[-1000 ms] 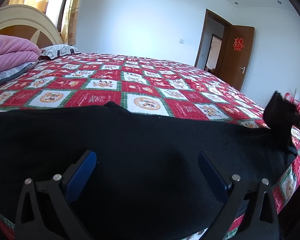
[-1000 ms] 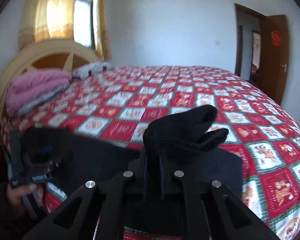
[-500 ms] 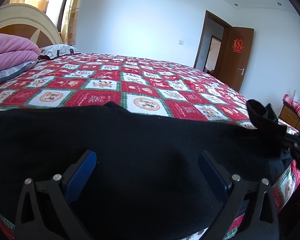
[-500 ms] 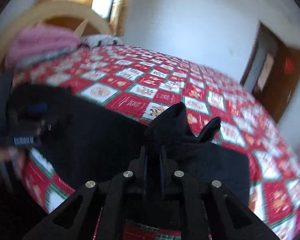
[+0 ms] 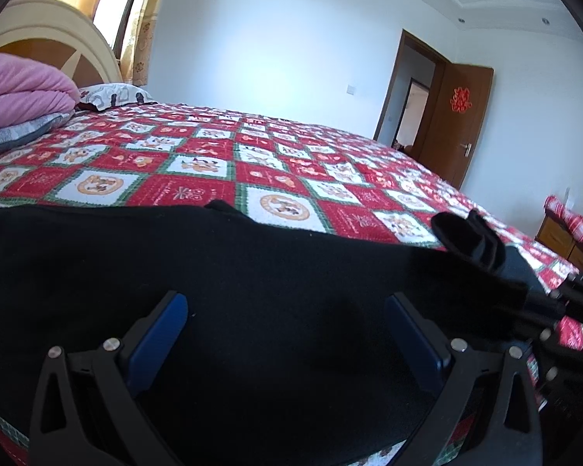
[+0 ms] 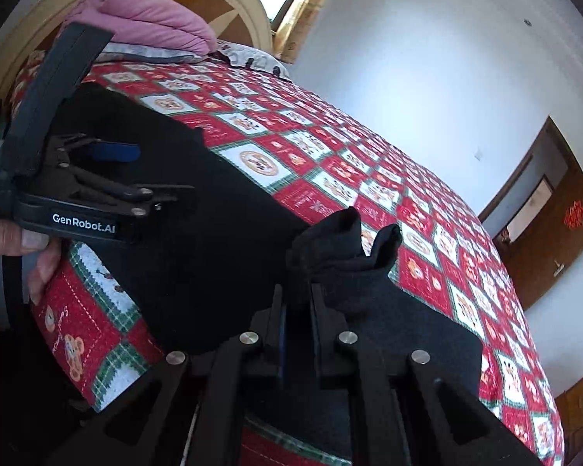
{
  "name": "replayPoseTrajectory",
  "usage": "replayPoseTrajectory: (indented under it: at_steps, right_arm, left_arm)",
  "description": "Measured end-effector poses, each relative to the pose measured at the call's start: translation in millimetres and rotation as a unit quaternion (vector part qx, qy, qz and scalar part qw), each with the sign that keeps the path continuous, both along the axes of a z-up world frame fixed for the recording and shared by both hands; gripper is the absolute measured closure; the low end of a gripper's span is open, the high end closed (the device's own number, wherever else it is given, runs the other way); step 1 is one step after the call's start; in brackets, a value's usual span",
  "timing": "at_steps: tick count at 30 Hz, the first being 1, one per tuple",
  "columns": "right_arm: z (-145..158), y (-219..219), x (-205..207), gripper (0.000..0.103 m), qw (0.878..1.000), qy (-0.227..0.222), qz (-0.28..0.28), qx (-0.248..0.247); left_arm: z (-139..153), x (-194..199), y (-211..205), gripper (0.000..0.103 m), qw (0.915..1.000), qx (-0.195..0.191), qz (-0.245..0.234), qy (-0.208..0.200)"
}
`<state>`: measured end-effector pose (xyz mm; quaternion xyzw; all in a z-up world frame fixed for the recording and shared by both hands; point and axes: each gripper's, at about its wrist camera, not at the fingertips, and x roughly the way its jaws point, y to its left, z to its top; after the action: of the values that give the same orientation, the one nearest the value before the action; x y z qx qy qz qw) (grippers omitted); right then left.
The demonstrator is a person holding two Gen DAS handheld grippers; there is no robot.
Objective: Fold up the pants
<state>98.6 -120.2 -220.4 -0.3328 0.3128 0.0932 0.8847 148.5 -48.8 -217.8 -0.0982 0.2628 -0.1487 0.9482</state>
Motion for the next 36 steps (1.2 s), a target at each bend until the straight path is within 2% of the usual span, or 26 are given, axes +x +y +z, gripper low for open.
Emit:
replayPoseTrajectory:
  at_steps: [3,10,16,20,22,24,26,28,30,32,34,36]
  right_arm:
    - [-5,10,1,0.093,1.0,0.006,0.017,0.004]
    - [-25,17,-2,0.093,0.999,0.036,0.037,-0.016]
    - [-24,23,-7,0.093,0.998,0.034,0.051,-0.005]
    - [-38,26,-5,0.091,0.996,0.059,0.054,-0.024]
    - [-38,27,-7,0.09,0.997,0.051,0.055,-0.031]
    - [-31,26,-7,0.086,0.997,0.063,0.049,-0.024]
    - [-19,19,-11,0.074,0.996,0.077,0.049,-0.005]
    - [-3,6,-19,0.067,0.996,0.074,0.048,0.016]
    - [15,-16,-23,0.066,0.996,0.074,0.03,0.045]
    - [29,-42,-21,0.066,0.995,0.067,0.002,0.073]
    - [39,-78,-13,0.066,0.993,0.047,-0.06,0.095]
    - [47,-112,-4,0.066,0.983,0.028,-0.124,0.13]
  left_arm:
    - [0,0,5,0.0,0.9999,-0.014,0.002,0.0]
    - [-1,1,4,0.0,1.0,-0.009,0.0,-0.002]
    - [-2,1,5,0.0,0.9999,-0.015,-0.001,-0.002]
    - [-2,1,4,0.0,1.0,-0.008,-0.002,-0.003]
    - [-2,1,5,0.0,0.9999,-0.011,-0.002,-0.002]
    - [3,-1,7,0.0,0.9999,-0.013,0.008,0.002]
    - [15,-7,7,0.0,0.9997,-0.021,0.012,-0.007]
    - [28,-10,1,0.0,0.9997,-0.017,0.008,-0.014]
    - [40,-12,-11,0.0,0.9994,-0.017,-0.017,-0.025]
    - [45,-7,-31,0.0,0.9986,-0.011,-0.047,-0.019]
    - [45,0,-49,0.0,0.9979,-0.005,-0.064,-0.007]
    - [42,9,-71,0.0,0.9973,0.031,-0.067,0.006]
